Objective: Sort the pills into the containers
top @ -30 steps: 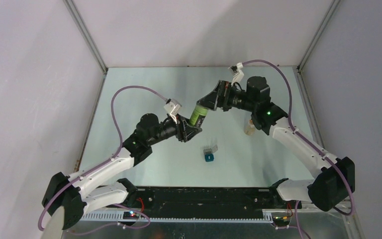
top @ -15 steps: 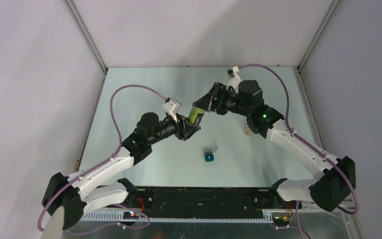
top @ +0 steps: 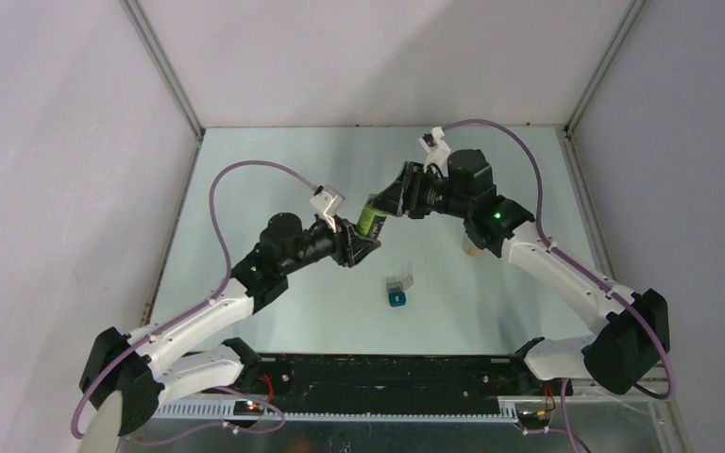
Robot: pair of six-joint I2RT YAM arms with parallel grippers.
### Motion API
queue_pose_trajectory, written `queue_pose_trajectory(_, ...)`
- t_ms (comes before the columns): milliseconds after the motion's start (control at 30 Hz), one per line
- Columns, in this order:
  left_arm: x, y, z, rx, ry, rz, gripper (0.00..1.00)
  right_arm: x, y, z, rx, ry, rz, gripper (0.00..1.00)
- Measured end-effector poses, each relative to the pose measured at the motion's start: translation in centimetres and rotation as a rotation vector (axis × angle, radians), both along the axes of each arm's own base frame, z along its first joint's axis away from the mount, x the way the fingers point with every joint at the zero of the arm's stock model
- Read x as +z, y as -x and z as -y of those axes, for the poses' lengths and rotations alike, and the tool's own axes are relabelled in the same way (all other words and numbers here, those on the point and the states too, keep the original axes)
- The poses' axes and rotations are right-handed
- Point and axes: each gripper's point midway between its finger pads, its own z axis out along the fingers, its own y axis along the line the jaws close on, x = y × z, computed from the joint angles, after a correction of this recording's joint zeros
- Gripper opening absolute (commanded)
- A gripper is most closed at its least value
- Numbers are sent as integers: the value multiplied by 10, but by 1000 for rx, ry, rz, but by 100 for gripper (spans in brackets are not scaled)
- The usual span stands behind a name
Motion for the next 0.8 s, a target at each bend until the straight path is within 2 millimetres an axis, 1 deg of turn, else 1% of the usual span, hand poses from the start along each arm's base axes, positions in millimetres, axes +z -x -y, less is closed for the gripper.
queue_pose_trajectory(100,1,4,2,-22,5,-2,0,3,4,3,83,8,61,18)
queue_pose_trajectory(167,6,7,5,-50,23,6,0,9,9,6,172,-17,107,17)
queue_pose_trajectory(233,14,14,8,-92,46,23,0,16,16,13,275,-70,158,16)
queue_pose_trajectory(333,23,29,13,-176,71,40,0,24,33,21,425,-130,220,11)
queue_pose_trajectory(433,30,41,17,-244,93,59,0,32,47,26,527,-156,291,9)
queue_pose_trajectory(600,45,59,21,-352,137,103,0,48,69,33,645,-177,423,13)
queue_pose_trajectory(667,50,65,22,-389,151,118,0,53,76,35,685,-182,471,12)
queue_pose_trajectory(700,51,67,22,-402,155,122,0,54,79,36,701,-184,491,10)
queue_pose_trajectory(800,54,73,23,-436,164,124,0,56,84,38,733,-187,521,8)
